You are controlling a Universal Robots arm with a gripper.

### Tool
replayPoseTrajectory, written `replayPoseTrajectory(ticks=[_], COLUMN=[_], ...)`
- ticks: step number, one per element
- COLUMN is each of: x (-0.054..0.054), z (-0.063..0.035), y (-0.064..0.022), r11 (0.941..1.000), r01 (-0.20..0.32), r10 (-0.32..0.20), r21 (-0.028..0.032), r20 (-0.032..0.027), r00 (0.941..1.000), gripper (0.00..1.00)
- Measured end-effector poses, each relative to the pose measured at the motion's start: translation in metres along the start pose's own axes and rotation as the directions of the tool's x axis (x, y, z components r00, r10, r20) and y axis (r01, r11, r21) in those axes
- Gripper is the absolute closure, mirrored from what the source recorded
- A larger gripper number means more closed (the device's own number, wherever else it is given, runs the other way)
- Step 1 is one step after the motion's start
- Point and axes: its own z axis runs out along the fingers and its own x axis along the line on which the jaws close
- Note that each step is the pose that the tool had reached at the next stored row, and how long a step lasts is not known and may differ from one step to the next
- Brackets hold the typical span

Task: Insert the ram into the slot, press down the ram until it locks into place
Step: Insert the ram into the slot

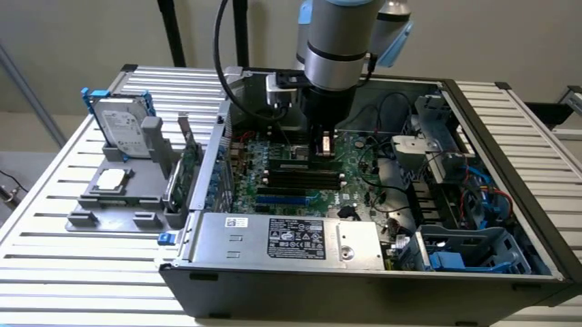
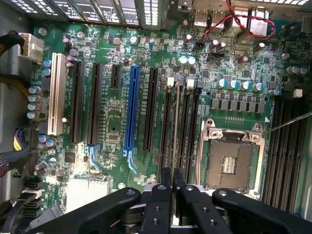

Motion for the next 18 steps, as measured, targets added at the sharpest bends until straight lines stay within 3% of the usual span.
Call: replayPoseTrajectory(ticks=[4, 7, 18], x=[0.0, 0.0, 0.0], z=[0.004, 0.0075, 0.0136], y=[-0.0002, -0.0005, -0.0027], r11=[1.0, 1.0, 1.0], r01=[0.0, 0.0, -0.007], r10=[0.0, 0.0, 0.007], r21=[-0.0007, -0.001, -0.001], r20=[-0.0114, -0.0157, -0.0172], r00=[0.9999, 0.9999, 0.9998], gripper=[0.87, 0.87, 0.87])
